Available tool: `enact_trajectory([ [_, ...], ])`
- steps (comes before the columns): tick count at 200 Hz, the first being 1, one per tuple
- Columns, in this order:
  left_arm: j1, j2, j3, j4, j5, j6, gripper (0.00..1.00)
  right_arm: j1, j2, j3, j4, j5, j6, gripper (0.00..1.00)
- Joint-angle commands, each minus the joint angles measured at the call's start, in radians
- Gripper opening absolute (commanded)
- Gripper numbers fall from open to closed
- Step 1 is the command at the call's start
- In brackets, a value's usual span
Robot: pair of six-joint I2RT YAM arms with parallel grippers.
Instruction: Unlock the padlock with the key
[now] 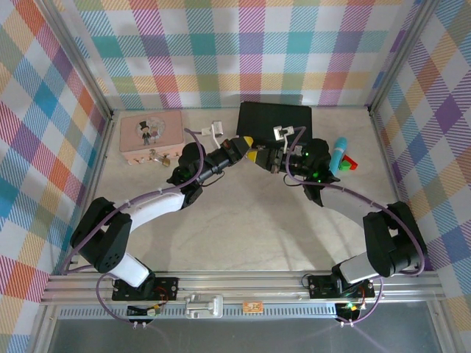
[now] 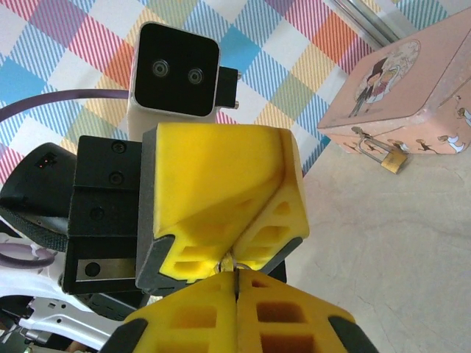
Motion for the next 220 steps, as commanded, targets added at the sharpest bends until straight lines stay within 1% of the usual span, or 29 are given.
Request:
enact_trajectory([
  [1,-0.048,-0.003,0.002,0.075,0.111,-0.021,0.02,0.023,0.033,0.046,-0.001,0.004,-0.032,0.0],
  [6,-0.048,-0.005,0.002,0.071,0.11,-0.018,0.06,0.023,0.033,0.047,-0.011,0.006,-0.039,0.0],
  [20,-0.047,-0.012,-0.003,0.063,0.101,-0.016,0.25,0.023,0.033,0.05,-0.031,0.004,-0.054,0.0],
  [32,-0.047,-0.02,-0.009,0.057,0.093,-0.014,0.37,0.021,0.031,0.052,-0.048,0.002,-0.064,0.0],
  [41,-0.045,-0.027,-0.011,0.051,0.088,-0.008,0.43,0.022,0.028,0.05,-0.057,-0.002,-0.068,0.0],
  [54,-0.042,-0.035,-0.016,0.044,0.079,-0.002,0.48,0.022,0.019,0.047,-0.078,-0.005,-0.08,0.0],
  [76,-0.033,-0.044,-0.024,0.039,0.074,0.002,0.49,0.018,-0.003,0.038,-0.117,-0.004,-0.102,0.0],
  [99,-0.03,-0.046,-0.036,0.035,0.066,0.001,0.47,0.015,-0.022,0.032,-0.135,-0.003,-0.11,0.0],
  [119,-0.021,-0.052,-0.043,0.01,0.056,0.017,0.46,0.015,-0.037,0.033,-0.171,0.001,-0.136,0.0],
  [134,-0.002,-0.075,-0.057,-0.059,0.019,0.043,0.46,0.014,-0.056,0.034,-0.284,0.018,-0.187,0.0],
  [156,0.046,-0.124,-0.077,-0.214,-0.055,0.084,0.47,0.016,-0.078,0.043,-0.482,0.071,-0.279,0.0],
  [166,0.073,-0.144,-0.09,-0.274,-0.089,0.1,0.48,0.026,-0.081,0.052,-0.579,0.094,-0.332,0.02],
  [176,0.099,-0.165,-0.104,-0.322,-0.115,0.111,0.48,0.049,-0.085,0.056,-0.674,0.142,-0.385,0.07],
  [186,0.128,-0.182,-0.117,-0.366,-0.136,0.114,0.49,0.076,-0.083,0.06,-0.745,0.186,-0.43,0.1],
  [191,0.142,-0.188,-0.123,-0.387,-0.145,0.113,0.51,0.089,-0.078,0.064,-0.779,0.208,-0.445,0.12],
  [205,0.188,-0.199,-0.138,-0.426,-0.144,0.111,0.51,0.127,-0.053,0.082,-0.862,0.281,-0.477,0.19],
  [220,0.235,-0.21,-0.148,-0.461,-0.143,0.104,0.52,0.166,-0.012,0.105,-0.908,0.342,-0.496,0.27],
])
